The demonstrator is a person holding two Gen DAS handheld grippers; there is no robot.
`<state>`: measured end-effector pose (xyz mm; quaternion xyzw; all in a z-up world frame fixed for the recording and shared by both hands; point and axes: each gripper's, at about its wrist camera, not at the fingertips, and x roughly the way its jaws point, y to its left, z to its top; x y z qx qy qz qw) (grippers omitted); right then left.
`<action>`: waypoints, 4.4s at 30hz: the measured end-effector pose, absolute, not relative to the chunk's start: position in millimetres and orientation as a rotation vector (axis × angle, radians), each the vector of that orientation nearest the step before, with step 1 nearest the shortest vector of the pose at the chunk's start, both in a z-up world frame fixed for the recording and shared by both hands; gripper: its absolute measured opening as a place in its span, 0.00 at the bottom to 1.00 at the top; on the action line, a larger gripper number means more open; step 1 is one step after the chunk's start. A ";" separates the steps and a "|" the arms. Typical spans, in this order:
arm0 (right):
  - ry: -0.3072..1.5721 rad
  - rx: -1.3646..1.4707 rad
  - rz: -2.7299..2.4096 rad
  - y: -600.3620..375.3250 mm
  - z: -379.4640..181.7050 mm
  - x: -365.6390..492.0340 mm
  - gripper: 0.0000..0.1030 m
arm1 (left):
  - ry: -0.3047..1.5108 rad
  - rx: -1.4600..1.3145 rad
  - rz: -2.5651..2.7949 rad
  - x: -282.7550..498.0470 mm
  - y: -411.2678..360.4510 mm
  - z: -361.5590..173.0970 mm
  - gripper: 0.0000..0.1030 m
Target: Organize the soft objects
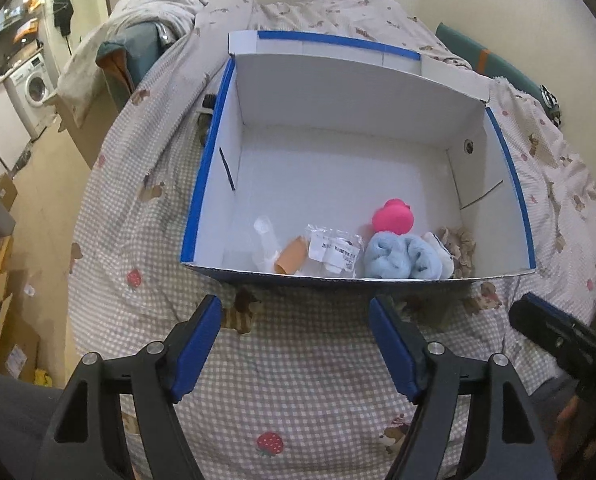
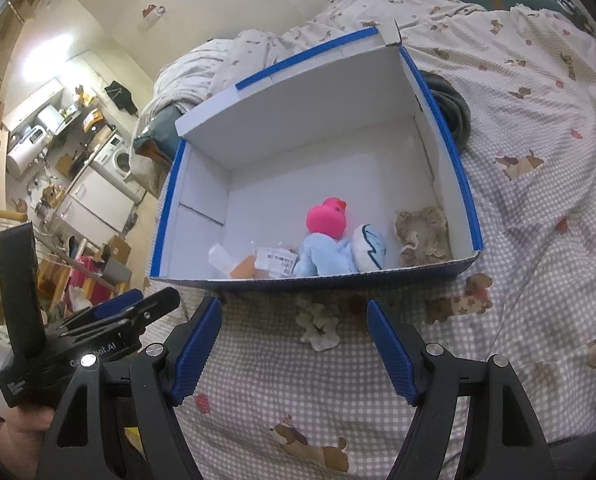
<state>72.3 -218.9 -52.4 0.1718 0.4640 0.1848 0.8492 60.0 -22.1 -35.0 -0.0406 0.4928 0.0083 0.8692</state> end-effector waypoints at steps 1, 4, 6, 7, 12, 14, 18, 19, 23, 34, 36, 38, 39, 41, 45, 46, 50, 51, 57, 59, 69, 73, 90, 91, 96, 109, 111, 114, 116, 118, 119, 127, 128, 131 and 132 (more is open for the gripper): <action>0.985 0.360 0.388 -218.7 -54.0 72.4 0.77 | 1.033 -0.093 0.016 61.1 -21.8 -36.1 0.71; 0.992 0.361 0.385 -219.7 -56.0 71.5 0.77 | 1.031 -0.099 0.017 63.7 -22.0 -39.0 0.71; 0.993 0.379 0.380 -222.4 -56.5 71.5 0.77 | 1.036 -0.097 0.023 64.1 -22.1 -42.3 0.71; 0.995 0.391 0.379 -223.7 -57.2 71.8 0.77 | 1.041 -0.106 0.017 63.5 -21.2 -44.4 0.71; 1.017 0.412 0.352 -227.3 -63.3 75.7 0.77 | 1.070 -0.128 0.021 56.5 -13.3 -58.1 0.71; 1.023 0.453 0.346 -231.4 -65.8 79.0 0.77 | 1.088 -0.147 0.031 55.0 -7.9 -63.4 0.71; 1.038 0.507 0.339 -234.2 -70.9 88.1 0.77 | 1.108 -0.175 0.066 49.1 2.7 -70.1 0.71; 1.043 0.501 0.337 -233.3 -71.6 90.1 0.77 | 1.111 -0.175 0.070 47.7 3.6 -70.5 0.71; 1.052 0.501 0.342 -234.6 -71.8 91.0 0.77 | 1.139 -0.161 0.063 49.2 1.9 -71.3 0.71; 1.090 0.575 0.252 -259.1 -88.1 90.4 0.77 | 1.258 -0.120 -0.082 95.0 -53.8 -111.6 0.71; 1.092 0.553 0.240 -257.9 -88.9 91.6 0.77 | 1.262 -0.108 -0.113 100.1 -64.2 -115.8 0.71; 1.105 0.558 0.240 -257.6 -92.1 92.7 0.77 | 1.257 -0.089 -0.142 105.0 -73.9 -119.0 0.71; 1.112 0.563 0.238 -257.5 -93.7 93.3 0.77 | 1.250 -0.083 -0.146 106.5 -77.3 -120.1 0.71; 1.110 0.561 0.227 -256.8 -94.0 94.1 0.77 | 1.250 -0.085 -0.155 110.0 -83.2 -123.1 0.71; 1.089 0.560 0.209 -258.2 -92.3 95.7 0.77 | 1.271 -0.106 -0.192 116.4 -94.4 -130.5 0.71; 1.094 0.563 0.205 -259.2 -93.8 96.0 0.77 | 1.279 -0.102 -0.204 117.7 -97.4 -132.7 0.71; 1.123 0.549 0.190 -260.5 -100.1 97.3 0.77 | 1.325 -0.075 -0.241 125.8 -112.6 -151.3 0.59; 1.127 0.552 0.190 -260.5 -101.1 98.4 0.77 | 1.330 -0.060 -0.231 127.2 -114.1 -155.0 0.53; 1.138 0.533 0.181 -255.6 -103.6 104.3 0.77 | 1.349 -0.034 -0.211 131.0 -114.1 -167.7 0.32; 1.146 0.525 0.176 -253.4 -105.1 106.4 0.77 | 1.353 -0.014 -0.214 131.5 -115.7 -167.7 0.19; 1.183 0.473 0.177 -239.4 -114.8 112.4 0.77 | 1.326 -0.023 -0.151 111.3 -79.3 -131.2 0.15; 1.290 0.354 0.150 -214.2 -141.0 129.3 0.77 | 1.284 -0.024 -0.152 92.5 -58.3 -98.9 0.15; 1.280 0.050 0.052 -161.6 -180.3 148.4 0.31 | 1.225 -0.078 -0.066 63.8 4.3 -80.4 0.15; 1.273 0.042 0.057 -159.7 -179.7 146.4 0.25 | 1.228 -0.084 -0.065 65.3 2.8 -82.7 0.15; 1.229 0.055 0.100 -153.8 -165.3 135.6 0.13 | 1.230 -0.101 -0.073 67.1 0.7 -84.1 0.15; 1.156 0.214 0.312 -160.7 -105.9 76.8 0.13 | 1.204 -0.112 -0.049 61.2 7.3 -75.6 0.15; 1.136 0.242 0.348 -163.0 -96.0 65.1 0.13 | 1.197 -0.105 -0.045 59.0 5.9 -74.8 0.15; 1.101 0.276 0.381 -170.4 -81.6 54.2 0.13 | 1.201 -0.095 -0.042 57.3 4.5 -77.3 0.15; 1.073 0.299 0.399 -180.4 -70.4 58.3 0.13 | 1.212 -0.089 -0.031 57.9 4.3 -81.4 0.15; 1.028 0.322 0.418 -196.1 -54.0 59.9 0.13 | 1.204 -0.089 -0.022 58.0 5.3 -81.2 0.15; 1.001 0.337 0.432 -200.9 -46.6 59.5 0.13 | 1.192 -0.092 -0.020 57.6 5.5 -79.3 0.15; 0.884 0.388 0.488 -209.8 -22.1 91.8 0.13 | 1.053 -0.121 -0.075 47.9 1.4 -43.3 0.15; 0.880 0.382 0.490 -208.6 -22.0 96.8 0.13 | 1.045 -0.117 -0.077 49.0 0.7 -39.8 0.15; 0.870 0.355 0.492 -206.0 -19.6 112.6 0.13 | 1.019 -0.106 -0.069 56.6 -0.7 -28.6 0.15; 0.868 0.348 0.488 -205.3 -21.1 117.6 0.13 | 1.010 -0.104 -0.064 61.0 -1.1 -24.0 0.15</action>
